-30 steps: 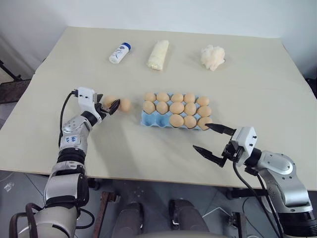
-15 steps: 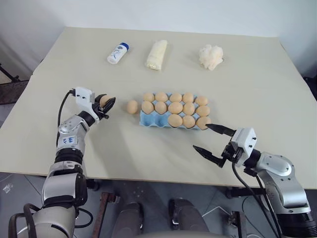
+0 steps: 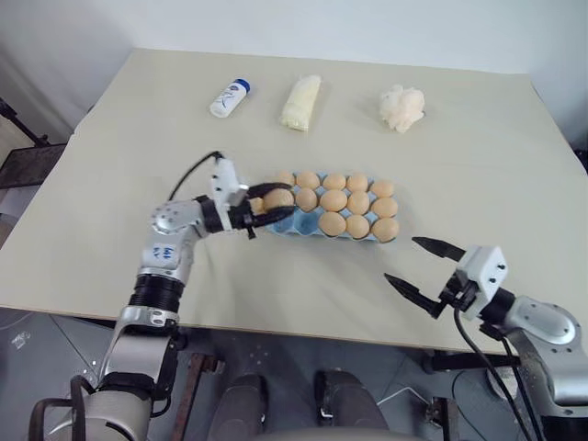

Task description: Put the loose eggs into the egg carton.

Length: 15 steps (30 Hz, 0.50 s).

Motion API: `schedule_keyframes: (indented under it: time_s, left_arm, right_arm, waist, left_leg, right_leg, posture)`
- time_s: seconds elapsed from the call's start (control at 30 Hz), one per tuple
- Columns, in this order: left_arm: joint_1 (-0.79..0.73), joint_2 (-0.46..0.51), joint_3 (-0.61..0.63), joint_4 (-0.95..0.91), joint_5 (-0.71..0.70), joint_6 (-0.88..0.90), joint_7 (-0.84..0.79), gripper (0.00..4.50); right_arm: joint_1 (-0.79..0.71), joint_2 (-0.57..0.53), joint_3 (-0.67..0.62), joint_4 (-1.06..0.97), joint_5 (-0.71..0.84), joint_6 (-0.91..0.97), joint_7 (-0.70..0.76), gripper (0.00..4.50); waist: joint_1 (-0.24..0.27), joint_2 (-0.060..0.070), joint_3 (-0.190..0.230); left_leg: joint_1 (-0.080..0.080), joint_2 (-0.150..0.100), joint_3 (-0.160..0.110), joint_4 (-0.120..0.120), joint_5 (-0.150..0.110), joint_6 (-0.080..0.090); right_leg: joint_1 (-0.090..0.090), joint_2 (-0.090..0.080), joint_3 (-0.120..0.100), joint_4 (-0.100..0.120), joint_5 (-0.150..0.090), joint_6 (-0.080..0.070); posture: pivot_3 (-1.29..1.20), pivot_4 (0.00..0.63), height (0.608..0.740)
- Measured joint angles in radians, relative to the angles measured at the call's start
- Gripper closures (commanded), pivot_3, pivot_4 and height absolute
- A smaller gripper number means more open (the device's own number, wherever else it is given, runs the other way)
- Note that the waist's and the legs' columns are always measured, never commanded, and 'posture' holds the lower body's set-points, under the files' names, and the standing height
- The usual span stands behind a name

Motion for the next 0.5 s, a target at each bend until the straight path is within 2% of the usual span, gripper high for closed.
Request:
schedule_keyframes:
  time_s: [0.3, 0.5]
  left_arm:
    - [-0.119, -0.077, -0.040, 0.264, 0.075, -0.092, -0.015, 2.38]
    - [-0.164, -0.112, -0.040, 0.338, 0.098, -0.129, -0.014, 2.38]
  right_arm:
    - [0.094, 0.019, -0.053, -0.085, 0.002, 0.002, -0.056, 0.00]
    - [0.106, 0.036, -0.053, -0.108, 0.003, 0.004, -0.078, 0.00]
  waist:
    - [0.001, 0.000, 0.000]
    - [0.000, 0.000, 0.000]
  left_leg:
    - [0.001, 0.000, 0.002, 0.001, 0.000, 0.001]
    - [0.000, 0.000, 0.002, 0.000, 0.000, 0.001]
  right_leg:
    - [0.000, 0.001, 0.002, 0.001, 0.000, 0.000]
    - [-0.001, 0.001, 0.003, 0.000, 0.001, 0.001]
  posture:
    - [0.00, 0.150, 0.740]
    - [0.00, 0.150, 0.740]
